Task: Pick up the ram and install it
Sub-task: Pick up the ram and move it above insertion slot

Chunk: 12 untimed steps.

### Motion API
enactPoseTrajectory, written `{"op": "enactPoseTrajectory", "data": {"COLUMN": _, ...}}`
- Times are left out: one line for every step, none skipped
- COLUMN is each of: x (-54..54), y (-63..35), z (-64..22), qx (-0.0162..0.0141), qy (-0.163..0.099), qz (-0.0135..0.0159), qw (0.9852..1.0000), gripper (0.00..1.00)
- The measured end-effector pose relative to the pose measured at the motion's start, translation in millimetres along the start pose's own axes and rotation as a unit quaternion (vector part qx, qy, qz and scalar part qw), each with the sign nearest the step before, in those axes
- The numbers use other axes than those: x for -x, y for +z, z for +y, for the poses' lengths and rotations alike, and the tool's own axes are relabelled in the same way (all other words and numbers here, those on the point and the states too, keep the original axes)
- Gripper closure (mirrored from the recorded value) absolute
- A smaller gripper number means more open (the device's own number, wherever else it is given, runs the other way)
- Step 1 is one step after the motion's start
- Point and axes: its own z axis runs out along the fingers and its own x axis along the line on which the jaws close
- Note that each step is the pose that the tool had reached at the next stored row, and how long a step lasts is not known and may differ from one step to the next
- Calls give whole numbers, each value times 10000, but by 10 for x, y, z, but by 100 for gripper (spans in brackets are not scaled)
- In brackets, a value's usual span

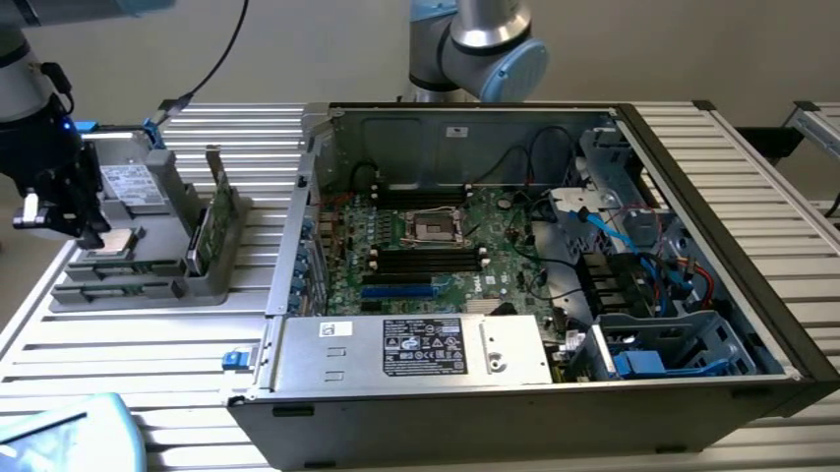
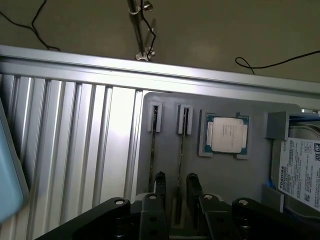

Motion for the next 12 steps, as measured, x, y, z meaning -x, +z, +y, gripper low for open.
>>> {"op": "enactPoseTrajectory", "data": {"x": -11, "y": 18, "z": 0, "qx": 0, "qy": -2, "qz": 0, "qw": 10000, "gripper": 69}}
{"op": "enactPoseTrajectory", "data": {"x": -23, "y": 37, "z": -1, "qx": -1, "qy": -6, "qz": 0, "qw": 10000, "gripper": 69}}
{"op": "enactPoseTrajectory", "data": {"x": -36, "y": 54, "z": -1, "qx": 0, "qy": -10, "qz": 0, "qw": 10000, "gripper": 69}}
{"op": "enactPoseTrajectory", "data": {"x": -50, "y": 71, "z": -1, "qx": 1, "qy": -14, "qz": 1, "qw": 10000, "gripper": 69}}
{"op": "enactPoseTrajectory", "data": {"x": -64, "y": 90, "z": -1, "qx": 1, "qy": -21, "qz": 2, "qw": 10000, "gripper": 69}}
{"op": "enactPoseTrajectory", "data": {"x": -76, "y": 108, "z": -2, "qx": 0, "qy": -28, "qz": 2, "qw": 10000, "gripper": 69}}
{"op": "enactPoseTrajectory", "data": {"x": -86, "y": 126, "z": -3, "qx": 0, "qy": -34, "qz": 2, "qw": 10000, "gripper": 69}}
{"op": "enactPoseTrajectory", "data": {"x": -95, "y": 143, "z": -3, "qx": 1, "qy": -41, "qz": 3, "qw": 10000, "gripper": 69}}
{"op": "enactPoseTrajectory", "data": {"x": -104, "y": 160, "z": -4, "qx": 2, "qy": -49, "qz": 4, "qw": 10000, "gripper": 69}}
{"op": "enactPoseTrajectory", "data": {"x": -112, "y": 179, "z": -4, "qx": 2, "qy": -59, "qz": 4, "qw": 10000, "gripper": 69}}
{"op": "enactPoseTrajectory", "data": {"x": -121, "y": 197, "z": -5, "qx": 2, "qy": -70, "qz": 5, "qw": 10000, "gripper": 69}}
{"op": "enactPoseTrajectory", "data": {"x": -128, "y": 214, "z": -6, "qx": 2, "qy": -80, "qz": 6, "qw": 10000, "gripper": 69}}
